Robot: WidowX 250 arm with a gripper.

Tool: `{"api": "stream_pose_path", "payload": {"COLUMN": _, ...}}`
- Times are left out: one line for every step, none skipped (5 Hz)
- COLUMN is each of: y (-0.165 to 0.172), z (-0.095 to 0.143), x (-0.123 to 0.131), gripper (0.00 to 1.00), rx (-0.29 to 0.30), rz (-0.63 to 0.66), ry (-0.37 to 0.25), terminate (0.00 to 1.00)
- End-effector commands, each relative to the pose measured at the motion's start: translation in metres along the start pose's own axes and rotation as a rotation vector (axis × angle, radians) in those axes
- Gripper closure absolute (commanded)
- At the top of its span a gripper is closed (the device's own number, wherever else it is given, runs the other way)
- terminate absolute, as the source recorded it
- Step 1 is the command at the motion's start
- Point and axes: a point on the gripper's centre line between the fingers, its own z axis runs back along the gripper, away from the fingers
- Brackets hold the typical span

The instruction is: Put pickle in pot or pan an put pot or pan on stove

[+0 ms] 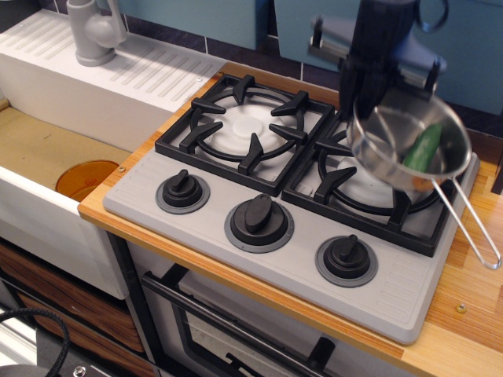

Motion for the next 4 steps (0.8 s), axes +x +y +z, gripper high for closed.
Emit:
{"api": "stream_pose_path", "payload": {"y": 0.061, "z": 0.031, "x": 0.027, "gripper": 1.0, "rx": -0.023, "rz": -0.056, "ry": -0.072, "terminate": 0.0}}
{"api": "stream_pose_path", "payload": {"y": 0.09, "z": 0.022, "x": 0.034, "gripper": 1.0, "rx": -0.036, "rz": -0.085, "ry": -0.078, "terminate": 0.0}}
{"api": "stream_pose_path", "payload": {"y": 0.12, "z": 0.008, "x": 0.04, "gripper": 1.0, "rx": -0.052, "rz": -0.107, "ry": -0.088, "terminate": 0.0}}
{"api": "stream_pose_path", "payload": {"y": 0.142, "z": -0.01, "x": 0.04, "gripper": 1.0, "rx": -0.061, "rz": -0.114, "ry": -0.1, "terminate": 0.0}}
